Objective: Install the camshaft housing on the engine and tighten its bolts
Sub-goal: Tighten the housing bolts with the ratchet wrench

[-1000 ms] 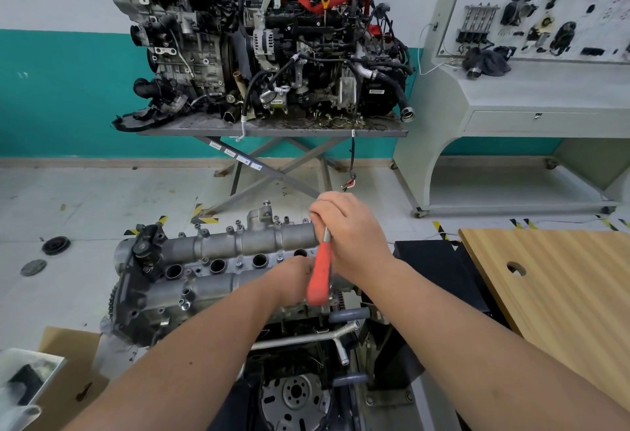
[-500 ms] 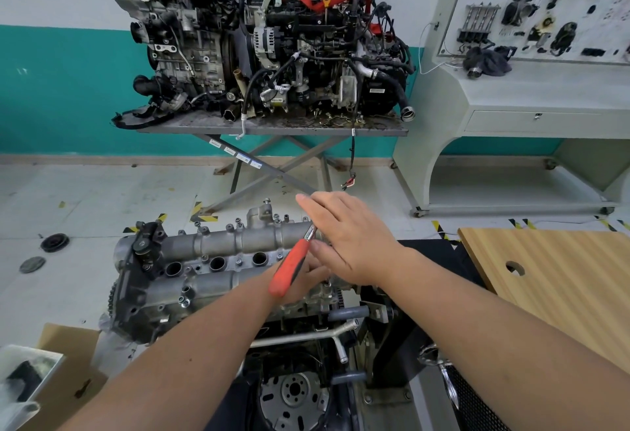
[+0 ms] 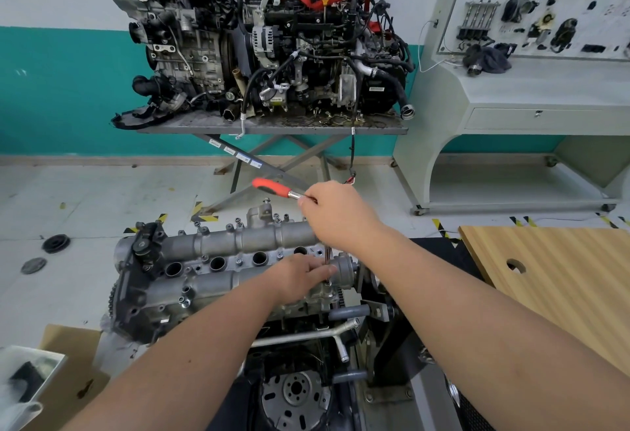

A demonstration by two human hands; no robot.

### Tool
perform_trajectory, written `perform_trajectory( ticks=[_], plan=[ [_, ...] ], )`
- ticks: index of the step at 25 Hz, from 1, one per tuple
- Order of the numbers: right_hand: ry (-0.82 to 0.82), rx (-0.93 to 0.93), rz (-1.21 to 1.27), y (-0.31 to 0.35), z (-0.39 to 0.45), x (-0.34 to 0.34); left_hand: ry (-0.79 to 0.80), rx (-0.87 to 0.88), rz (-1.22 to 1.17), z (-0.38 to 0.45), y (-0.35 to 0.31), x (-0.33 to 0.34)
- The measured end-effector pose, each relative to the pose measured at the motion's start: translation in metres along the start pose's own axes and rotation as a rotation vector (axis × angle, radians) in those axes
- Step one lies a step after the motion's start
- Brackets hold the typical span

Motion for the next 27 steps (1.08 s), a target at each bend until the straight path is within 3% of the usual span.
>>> perform_trajectory(
  ticks=[5, 8, 10, 13, 17, 27],
  plan=[
    [0.121, 0.351, 0.772, -0.017, -0.002, 0.007, 0.004, -0.001, -0.003, -0.002, -0.004, -0.001],
    [0.108, 0.542, 1.239, -0.029, -0.004, 0.019, -0.007, 0.01, 0.022, -0.004, -0.006, -0.002],
    [0.078, 0.569, 1.467, -0.035, -0.009, 0.024, -0.007, 0.015, 0.029, -0.004, -0.007, -0.002],
    [-0.003, 0.477, 1.566, -0.04, -0.018, 0.028, 0.009, 0.023, 0.029, -0.005, -0.009, -0.001],
    [-0.099, 0.321, 1.473, -0.038, -0.026, 0.028, 0.0, 0.04, 0.021, -0.004, -0.009, -0.003],
    [-0.01, 0.279, 1.491, -0.045, -0.034, 0.025, -0.003, 0.02, 0.027, -0.004, -0.008, -0.002]
  ],
)
Point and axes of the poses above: each hand's wrist, its own z-axis towards the middle knuckle, its own x-axis out of the palm, y = z × x, the point moved 5 cm from there along z, towards the middle knuckle, and after that the axes turned 1 degree about -x, right-handed, at the moved point
